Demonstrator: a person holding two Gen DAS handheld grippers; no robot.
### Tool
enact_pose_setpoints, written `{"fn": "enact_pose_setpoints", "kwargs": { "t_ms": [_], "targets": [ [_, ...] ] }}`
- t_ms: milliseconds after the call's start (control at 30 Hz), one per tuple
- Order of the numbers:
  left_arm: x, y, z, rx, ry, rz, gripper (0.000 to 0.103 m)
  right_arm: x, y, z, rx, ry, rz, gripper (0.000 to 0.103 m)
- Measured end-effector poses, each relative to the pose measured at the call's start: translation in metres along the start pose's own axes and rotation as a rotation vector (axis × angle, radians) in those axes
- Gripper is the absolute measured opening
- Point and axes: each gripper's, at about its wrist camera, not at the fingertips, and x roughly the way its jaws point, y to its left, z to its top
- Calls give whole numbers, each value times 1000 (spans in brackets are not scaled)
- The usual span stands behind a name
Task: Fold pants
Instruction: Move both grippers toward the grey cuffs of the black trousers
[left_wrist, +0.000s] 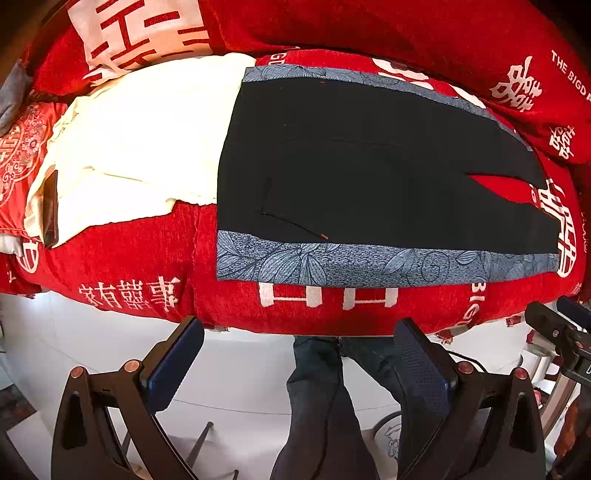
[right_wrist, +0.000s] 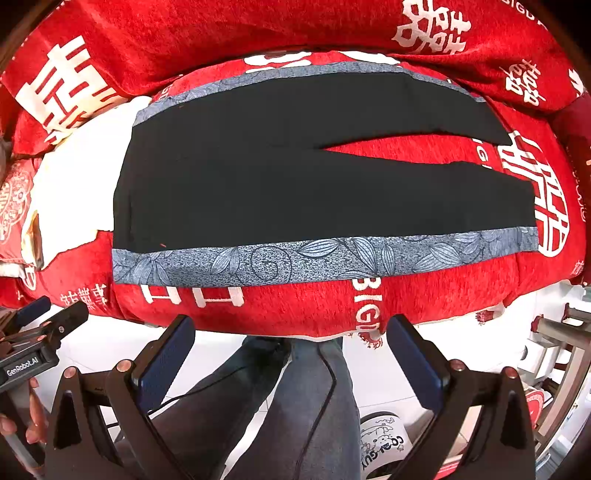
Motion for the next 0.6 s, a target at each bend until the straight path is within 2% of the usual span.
{"fn": "enact_pose_setpoints", "kwargs": {
  "t_ms": [600],
  "targets": [
    [14,-7,1,-3,13,60,103,13,-16,8,6,16,9,103]
  ]
}}
